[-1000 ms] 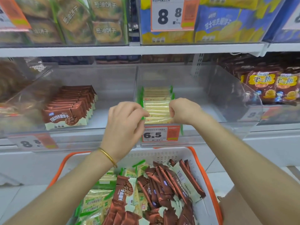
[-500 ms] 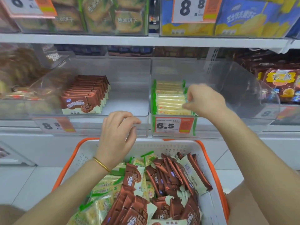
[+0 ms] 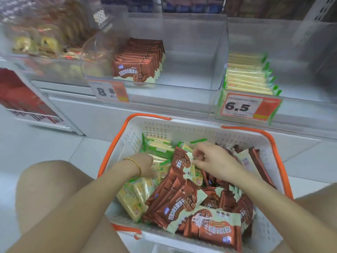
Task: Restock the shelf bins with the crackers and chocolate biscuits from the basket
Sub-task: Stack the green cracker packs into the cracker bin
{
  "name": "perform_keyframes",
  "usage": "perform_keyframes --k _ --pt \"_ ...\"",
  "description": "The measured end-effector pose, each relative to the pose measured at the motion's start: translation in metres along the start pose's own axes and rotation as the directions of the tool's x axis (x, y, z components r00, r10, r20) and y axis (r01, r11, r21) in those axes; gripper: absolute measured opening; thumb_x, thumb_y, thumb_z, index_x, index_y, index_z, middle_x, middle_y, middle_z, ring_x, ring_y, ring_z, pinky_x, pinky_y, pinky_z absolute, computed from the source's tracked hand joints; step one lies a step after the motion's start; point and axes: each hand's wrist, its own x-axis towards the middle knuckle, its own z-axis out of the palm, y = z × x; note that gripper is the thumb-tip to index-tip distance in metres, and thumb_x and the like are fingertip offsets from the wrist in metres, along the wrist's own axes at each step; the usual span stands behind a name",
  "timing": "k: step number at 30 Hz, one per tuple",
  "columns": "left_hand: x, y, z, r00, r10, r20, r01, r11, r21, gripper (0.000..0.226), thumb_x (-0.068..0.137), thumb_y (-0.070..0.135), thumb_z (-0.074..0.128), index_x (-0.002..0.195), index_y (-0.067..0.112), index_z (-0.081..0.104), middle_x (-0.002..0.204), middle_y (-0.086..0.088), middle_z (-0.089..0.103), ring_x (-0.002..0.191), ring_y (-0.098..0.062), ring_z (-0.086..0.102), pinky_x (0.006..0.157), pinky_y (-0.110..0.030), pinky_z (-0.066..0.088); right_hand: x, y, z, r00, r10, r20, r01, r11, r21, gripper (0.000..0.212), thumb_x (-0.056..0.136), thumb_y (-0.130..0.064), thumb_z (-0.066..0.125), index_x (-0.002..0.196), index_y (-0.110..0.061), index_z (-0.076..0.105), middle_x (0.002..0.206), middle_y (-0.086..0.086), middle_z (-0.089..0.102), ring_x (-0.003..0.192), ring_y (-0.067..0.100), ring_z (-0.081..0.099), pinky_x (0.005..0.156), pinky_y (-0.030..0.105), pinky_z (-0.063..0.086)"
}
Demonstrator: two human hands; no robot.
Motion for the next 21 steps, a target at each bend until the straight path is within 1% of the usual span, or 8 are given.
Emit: perform_keyframes --k 2,4,8,10,12,16,18,21 --pt "0.004 0.005 0.008 0.999 -0.008 0.039 0.004 0.994 0.109 0.035 0.084 0.044 0.065 0.091 0.011 0.054 0.096 -0.006 0.056 0.091 -0.024 0.057 0.082 -0.035 0.049 0.0 0.007 0.001 1.0 0.016 -0.003 -0.016 1.0 0.013 0.011 0.088 -0.027 0.063 0.092 -0.025 0.053 0.088 -0.004 0.059 0.08 0.011 0.056 0.076 0.032 0.049" --pt "0.005 0.009 0.009 0.999 -0.002 0.04 -0.003 0.993 0.117 0.041 0.08 0.039 0.071 0.104 0.009 0.055 0.106 -0.007 0.058 0.1 -0.025 0.058 0.084 -0.034 0.049 -0.001 0.011 0.0 1.0 0.023 -0.021 -0.023 1.0 0.017 0.01 0.089 -0.026 0.062 0.093 -0.025 0.053 0.089 -0.006 0.059 0.079 0.009 0.054 0.073 0.029 0.047" --pt "-0.007 0.004 -0.01 0.997 0.03 0.067 -0.02 0.99 -0.143 0.047 0.08 0.031 0.073 0.114 0.01 0.049 0.111 -0.004 0.055 0.081 -0.016 0.053 0.068 -0.024 0.043 0.001 0.012 0.0 0.998 0.015 -0.054 -0.011 0.998 0.056 0.008 0.09 -0.024 0.061 0.095 -0.023 0.056 0.088 -0.006 0.06 0.074 0.004 0.051 0.066 0.022 0.04" --pt "-0.018 -0.003 -0.025 1.0 0.024 0.001 -0.022 0.962 -0.272 0.041 0.08 0.026 0.073 0.108 0.017 0.046 0.108 0.0 0.052 0.077 -0.012 0.051 0.063 -0.024 0.043 0.001 0.011 0.0 0.997 -0.002 -0.071 0.009 0.994 0.112 0.008 0.09 -0.021 0.062 0.097 -0.02 0.058 0.089 -0.006 0.061 0.074 0.005 0.053 0.065 0.016 0.041" --pt "-0.029 -0.011 -0.04 0.993 0.027 -0.111 -0.066 0.927 -0.369 0.037 0.079 0.023 0.074 0.101 0.02 0.044 0.107 0.001 0.051 0.084 -0.016 0.055 0.072 -0.03 0.049 -0.001 0.006 -0.003 0.996 -0.02 -0.092 0.036 0.984 0.177 0.009 0.09 -0.02 0.062 0.098 -0.022 0.058 0.09 -0.007 0.061 0.076 0.003 0.054 0.065 0.01 0.04" --pt "-0.049 -0.011 -0.078 0.938 0.104 -0.329 -0.236 0.889 -0.392 0.033 0.074 0.024 0.079 0.09 0.025 0.049 0.098 0.005 0.055 0.094 -0.016 0.054 0.083 -0.031 0.046 -0.005 -0.013 -0.018 0.984 -0.097 -0.147 0.138 0.943 0.303 0.035 0.089 -0.022 0.063 0.123 -0.023 0.053 0.117 -0.01 0.057 0.102 0.005 0.056 0.089 0.023 0.047" --pt "-0.06 0.002 -0.1 0.91 0.156 -0.384 -0.311 0.87 -0.384 0.034 0.073 0.027 0.08 0.092 0.027 0.051 0.093 0.011 0.055 0.089 -0.009 0.052 0.074 -0.022 0.041 -0.007 -0.025 -0.031 0.974 -0.148 -0.171 0.201 0.912 0.356 0.049 0.089 -0.023 0.064 0.134 -0.026 0.045 0.125 -0.015 0.052 0.11 0.001 0.053 0.091 0.024 0.048" --pt "-0.074 0.034 -0.131 0.859 0.228 -0.459 -0.402 0.855 -0.329 0.034 0.074 0.027 0.079 0.095 0.025 0.053 0.088 0.014 0.054 0.076 -0.002 0.05 0.063 -0.01 0.036 -0.012 -0.034 -0.053 0.963 -0.176 -0.204 0.248 0.873 0.421 0.058 0.087 -0.024 0.067 0.138 -0.03 0.04 0.119 -0.026 0.047 0.106 -0.006 0.051 0.088 0.017 0.047"
